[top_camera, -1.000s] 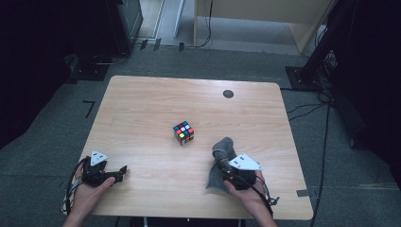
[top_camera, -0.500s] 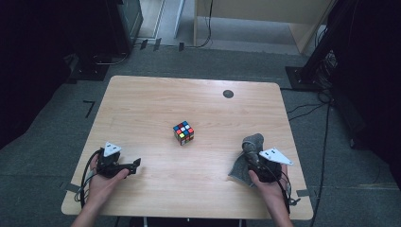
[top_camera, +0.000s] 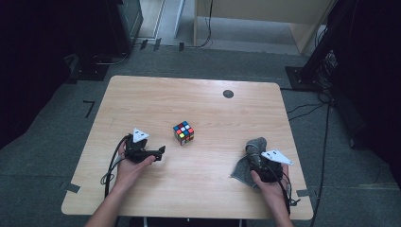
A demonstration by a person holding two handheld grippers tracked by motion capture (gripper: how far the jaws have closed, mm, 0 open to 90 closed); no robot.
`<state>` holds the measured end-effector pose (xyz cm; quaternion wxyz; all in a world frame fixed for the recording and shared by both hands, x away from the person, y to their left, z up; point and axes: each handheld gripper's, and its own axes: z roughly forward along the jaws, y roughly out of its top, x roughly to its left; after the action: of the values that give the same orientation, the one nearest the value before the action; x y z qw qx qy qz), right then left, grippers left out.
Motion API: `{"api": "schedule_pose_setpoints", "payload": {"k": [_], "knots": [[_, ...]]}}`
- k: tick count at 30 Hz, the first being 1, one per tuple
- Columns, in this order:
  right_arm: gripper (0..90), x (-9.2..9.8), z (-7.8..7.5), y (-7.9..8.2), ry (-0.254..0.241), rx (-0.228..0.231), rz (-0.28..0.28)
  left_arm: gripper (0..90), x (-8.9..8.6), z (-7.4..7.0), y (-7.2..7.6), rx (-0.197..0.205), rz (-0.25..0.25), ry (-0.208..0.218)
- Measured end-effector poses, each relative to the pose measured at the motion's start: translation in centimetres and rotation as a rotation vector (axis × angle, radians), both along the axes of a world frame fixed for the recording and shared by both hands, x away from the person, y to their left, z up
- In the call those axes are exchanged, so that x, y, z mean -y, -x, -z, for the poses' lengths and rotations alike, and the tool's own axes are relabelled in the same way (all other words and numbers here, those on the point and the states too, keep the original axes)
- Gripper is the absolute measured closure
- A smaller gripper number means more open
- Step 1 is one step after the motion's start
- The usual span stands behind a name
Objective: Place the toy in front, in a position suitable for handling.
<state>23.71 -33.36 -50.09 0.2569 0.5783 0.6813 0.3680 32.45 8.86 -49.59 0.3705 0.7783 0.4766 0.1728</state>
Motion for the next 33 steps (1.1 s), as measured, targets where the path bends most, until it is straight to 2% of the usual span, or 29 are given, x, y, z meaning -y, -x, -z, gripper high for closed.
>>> {"api": "schedule_pose_setpoints", "payload": {"k": [6,7,8,9,11,16,22,31,33], "knots": [[53.5,-0.5,0.9,-0.2,0.03,-0.045,-0.04,6.6,2.2,0.4,-1.0,0.006,0.027,0.004],[50.7,-0.6,1.2,-0.2,0.03,-0.062,-0.054,6.6,2.6,0.4,-1.2,0.007,0.029,0.008],[42.2,-0.9,1.8,-0.4,0.047,-0.078,-0.096,6.6,2.9,0.4,-1.3,0.009,0.033,0.012],[42.2,-0.9,1.8,-0.4,0.047,-0.078,-0.096,6.6,3.2,0.4,-1.4,0.008,0.036,0.01],[37.2,-1.4,1.9,-0.4,0.101,-0.068,-0.133,6.6,3.7,0.4,-1.5,0.009,0.049,0.006],[36.8,-1.4,2.0,-0.4,0.094,-0.065,-0.13,6.6,4.7,0.5,-2.0,0.018,0.082,-0.009],[36.4,-1.4,2.0,-0.4,0.094,-0.063,-0.132,6.7,5.7,1.2,-3.3,0.005,0.126,-0.027],[35.7,-1.4,2.0,-0.4,0.094,-0.062,-0.136,7.3,7.0,1.3,-4.6,0.037,0.179,-0.033],[35.5,-1.4,2.0,-0.4,0.094,-0.062,-0.138,7.3,7.3,1.4,-4.9,0.032,0.189,-0.037]]}}
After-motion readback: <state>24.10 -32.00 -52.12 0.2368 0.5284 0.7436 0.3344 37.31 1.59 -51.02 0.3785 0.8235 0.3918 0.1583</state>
